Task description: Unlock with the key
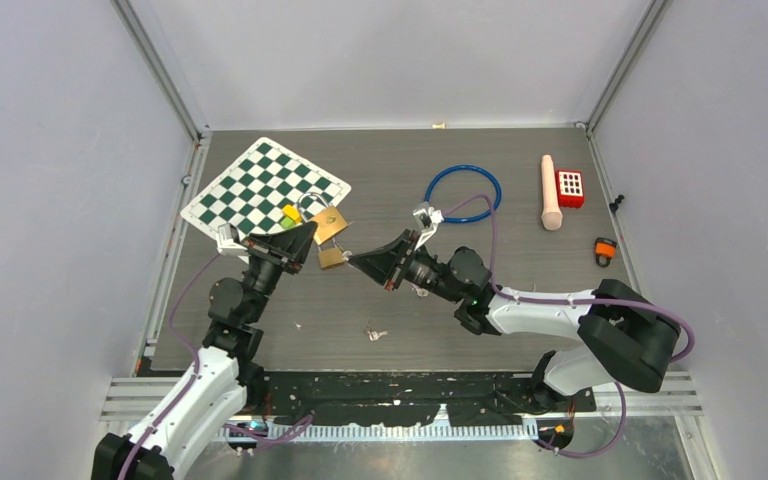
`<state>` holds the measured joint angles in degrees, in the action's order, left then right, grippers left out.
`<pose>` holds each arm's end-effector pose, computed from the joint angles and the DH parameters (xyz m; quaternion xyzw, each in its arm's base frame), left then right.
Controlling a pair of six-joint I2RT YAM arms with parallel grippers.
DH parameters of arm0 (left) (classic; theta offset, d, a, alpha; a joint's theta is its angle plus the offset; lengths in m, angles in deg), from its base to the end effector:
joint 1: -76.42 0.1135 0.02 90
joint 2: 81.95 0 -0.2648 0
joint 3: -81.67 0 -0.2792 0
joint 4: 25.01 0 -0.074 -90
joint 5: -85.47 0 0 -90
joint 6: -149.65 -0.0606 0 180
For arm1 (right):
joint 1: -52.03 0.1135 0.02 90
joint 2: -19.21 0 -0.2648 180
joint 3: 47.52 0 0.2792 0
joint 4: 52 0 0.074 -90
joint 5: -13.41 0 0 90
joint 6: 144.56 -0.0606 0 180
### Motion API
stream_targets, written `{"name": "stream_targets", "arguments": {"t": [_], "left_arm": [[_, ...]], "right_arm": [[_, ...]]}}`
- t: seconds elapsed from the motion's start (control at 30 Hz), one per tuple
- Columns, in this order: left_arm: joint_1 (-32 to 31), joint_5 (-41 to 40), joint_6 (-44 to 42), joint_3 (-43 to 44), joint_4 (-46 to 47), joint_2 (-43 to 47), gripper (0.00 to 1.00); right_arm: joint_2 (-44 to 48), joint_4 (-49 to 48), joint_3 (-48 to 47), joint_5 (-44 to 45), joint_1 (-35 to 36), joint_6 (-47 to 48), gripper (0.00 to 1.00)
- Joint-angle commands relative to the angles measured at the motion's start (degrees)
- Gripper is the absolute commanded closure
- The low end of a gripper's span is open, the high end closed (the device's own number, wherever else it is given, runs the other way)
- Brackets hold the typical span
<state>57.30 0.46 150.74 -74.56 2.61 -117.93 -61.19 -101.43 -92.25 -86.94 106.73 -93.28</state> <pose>0.1949 -0.0732 0.2457 -0.3277 0.5102 -0.6670 0.4330 0.1832 0.2776 0.2436 -0.1557 0.5990 0.6085 0.4967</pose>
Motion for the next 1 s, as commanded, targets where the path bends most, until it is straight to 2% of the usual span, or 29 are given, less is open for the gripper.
{"name": "stream_targets", "arguments": {"t": [0.0,0.97], "left_arm": [[-0.22,-0.31,0.5,3.72,9.25,1.45,1.0],[-0.66,1.01,0.72,3.94,9.26,1.63,1.0]], "right_arm": [[2.04,-4.63,0.26,0.86,0.37,0.18,0.95],[1.23,-5.32,-1.4,2.16,0.37,0.72,0.95]]}}
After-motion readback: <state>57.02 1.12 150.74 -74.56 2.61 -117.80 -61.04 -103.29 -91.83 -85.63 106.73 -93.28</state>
